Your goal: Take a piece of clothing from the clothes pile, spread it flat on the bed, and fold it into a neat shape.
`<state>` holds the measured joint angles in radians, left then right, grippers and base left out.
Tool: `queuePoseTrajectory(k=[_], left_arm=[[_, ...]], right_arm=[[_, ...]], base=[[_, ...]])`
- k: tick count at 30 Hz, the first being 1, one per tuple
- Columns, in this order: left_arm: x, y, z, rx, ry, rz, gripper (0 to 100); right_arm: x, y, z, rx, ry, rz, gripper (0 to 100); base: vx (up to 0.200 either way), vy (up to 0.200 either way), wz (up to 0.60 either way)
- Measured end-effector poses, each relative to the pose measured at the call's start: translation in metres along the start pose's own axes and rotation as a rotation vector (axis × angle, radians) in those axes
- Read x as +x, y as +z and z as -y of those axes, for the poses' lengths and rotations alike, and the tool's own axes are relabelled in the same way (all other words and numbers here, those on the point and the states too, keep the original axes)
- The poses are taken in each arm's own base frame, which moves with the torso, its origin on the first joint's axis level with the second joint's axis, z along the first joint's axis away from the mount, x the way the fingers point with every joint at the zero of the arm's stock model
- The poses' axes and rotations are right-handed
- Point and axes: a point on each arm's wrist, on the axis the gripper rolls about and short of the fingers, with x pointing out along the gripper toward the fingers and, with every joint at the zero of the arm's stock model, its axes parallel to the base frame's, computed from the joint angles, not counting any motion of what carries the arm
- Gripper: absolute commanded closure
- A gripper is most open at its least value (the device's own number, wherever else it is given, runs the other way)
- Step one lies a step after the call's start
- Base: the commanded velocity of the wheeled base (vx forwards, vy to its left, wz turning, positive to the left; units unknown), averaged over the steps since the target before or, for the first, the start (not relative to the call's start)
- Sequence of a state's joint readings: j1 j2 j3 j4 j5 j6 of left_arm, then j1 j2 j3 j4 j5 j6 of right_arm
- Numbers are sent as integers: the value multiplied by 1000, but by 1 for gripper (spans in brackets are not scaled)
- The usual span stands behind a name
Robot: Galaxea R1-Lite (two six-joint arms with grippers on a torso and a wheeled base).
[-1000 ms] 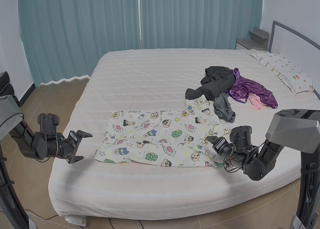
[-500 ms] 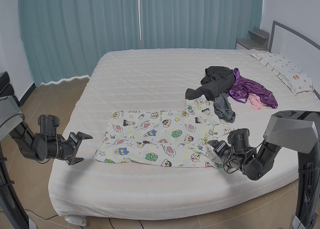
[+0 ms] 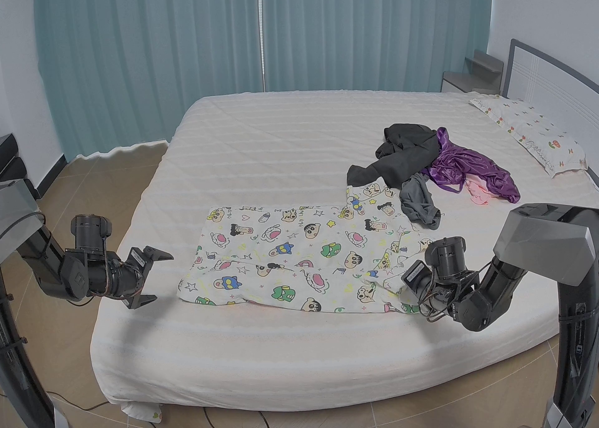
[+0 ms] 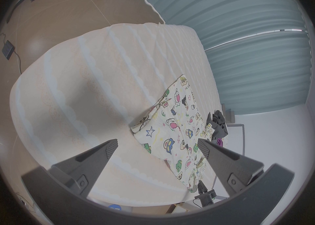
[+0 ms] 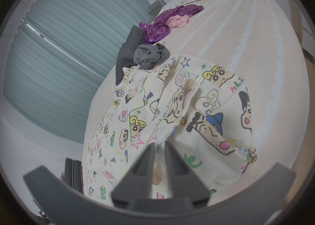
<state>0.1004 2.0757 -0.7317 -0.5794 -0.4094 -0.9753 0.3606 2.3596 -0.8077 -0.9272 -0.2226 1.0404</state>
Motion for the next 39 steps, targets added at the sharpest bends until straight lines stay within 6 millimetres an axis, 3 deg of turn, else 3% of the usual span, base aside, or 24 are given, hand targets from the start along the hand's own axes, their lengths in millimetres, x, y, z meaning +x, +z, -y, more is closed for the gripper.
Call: queuePoseTrajectory(k=[14,19,26,38,39], left_arm=[[0,0,-1,-2,3,-1,0],[0,-1,-1,-1,4,-2,0],[0,-1,-2,-1,5,-2,0],[1,0,-2,-3,7,-2,0],[1,0,-2,-3,7,-2,0]], right_arm=[[-30,-3,-16,-21,32,13,100],[-41,-19,-30,-66,33,14,100],[-50,-25,-43,-122,49,20,100],[-59,-39,-43,-232,34,7,100],[-60,-39,-43,-240,33,4,0]], base=[[0,0,0],[0,0,0],[0,0,0],[0,0,0],[0,0,0]])
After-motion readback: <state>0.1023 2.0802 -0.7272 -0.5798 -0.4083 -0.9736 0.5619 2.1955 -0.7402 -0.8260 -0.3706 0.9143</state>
